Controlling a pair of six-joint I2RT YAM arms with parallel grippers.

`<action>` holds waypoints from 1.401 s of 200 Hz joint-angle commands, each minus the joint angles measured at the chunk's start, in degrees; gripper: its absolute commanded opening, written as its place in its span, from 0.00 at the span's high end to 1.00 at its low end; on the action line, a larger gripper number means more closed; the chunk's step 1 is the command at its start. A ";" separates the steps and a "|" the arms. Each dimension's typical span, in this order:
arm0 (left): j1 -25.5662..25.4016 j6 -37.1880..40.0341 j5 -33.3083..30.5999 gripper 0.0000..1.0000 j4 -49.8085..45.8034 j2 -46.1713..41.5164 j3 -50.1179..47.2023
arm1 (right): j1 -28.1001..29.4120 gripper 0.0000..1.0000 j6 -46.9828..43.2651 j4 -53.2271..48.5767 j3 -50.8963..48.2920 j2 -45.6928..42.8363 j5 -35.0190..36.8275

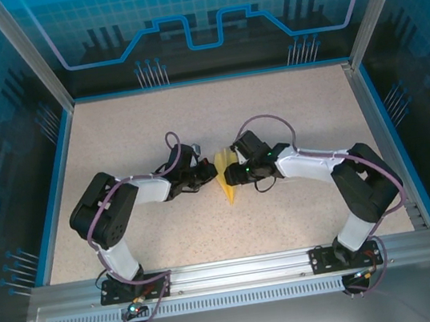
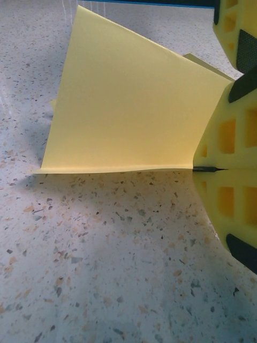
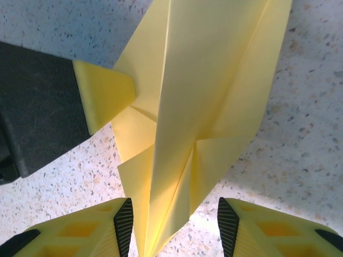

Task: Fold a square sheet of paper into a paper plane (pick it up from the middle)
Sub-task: Move the paper plane to the center of the table.

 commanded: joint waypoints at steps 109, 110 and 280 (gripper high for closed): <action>0.36 0.06 1.10 1.00 0.14 -1.12 -1.14 | 3.92 0.53 2.79 -2.50 6.41 7.04 0.05; 0.37 0.06 1.10 1.00 0.17 -1.12 -1.16 | 3.94 0.53 2.83 -2.61 6.49 7.10 0.19; 3.64 -1.90 3.75 0.86 2.10 -4.40 -5.04 | 7.57 0.79 9.94 -15.62 14.78 13.05 15.58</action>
